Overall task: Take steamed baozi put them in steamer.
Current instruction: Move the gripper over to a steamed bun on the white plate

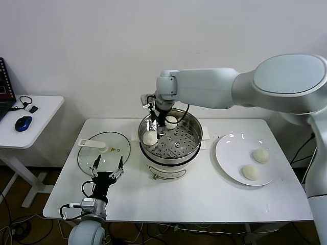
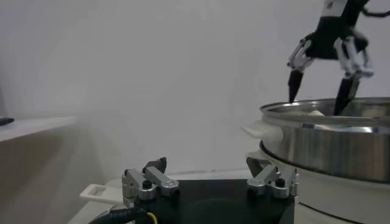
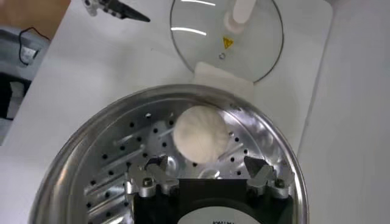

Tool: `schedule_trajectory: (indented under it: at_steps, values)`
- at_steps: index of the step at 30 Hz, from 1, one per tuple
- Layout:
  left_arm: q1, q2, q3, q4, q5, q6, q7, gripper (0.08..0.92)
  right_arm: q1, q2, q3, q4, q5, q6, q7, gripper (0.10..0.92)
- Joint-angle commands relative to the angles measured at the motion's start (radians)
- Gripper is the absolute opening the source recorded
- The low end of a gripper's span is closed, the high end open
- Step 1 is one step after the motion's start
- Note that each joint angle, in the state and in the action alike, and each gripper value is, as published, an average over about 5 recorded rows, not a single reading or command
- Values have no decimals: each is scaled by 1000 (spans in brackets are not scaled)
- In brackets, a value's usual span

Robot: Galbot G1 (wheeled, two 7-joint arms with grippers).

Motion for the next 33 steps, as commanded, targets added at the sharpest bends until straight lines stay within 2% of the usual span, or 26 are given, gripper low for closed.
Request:
schedule_trajectory:
  at_steps: [1,11,18,33]
  values:
    - [4,0,0,-4,4,-1,-1,823,185,-254,-116,237,8,17,-11,823]
    - [6,-15,3,10,18,-3,-1,823,227,-545,-228,304,-154,95,-53,823]
    - [5,-22,8,21,29,-3,-1,823,187,-678,-267,300,-294,160,-75,823]
    - [25,-31,4,23,40,-8,-3,823,-44,-780,-154,194,-453,210,-60,823]
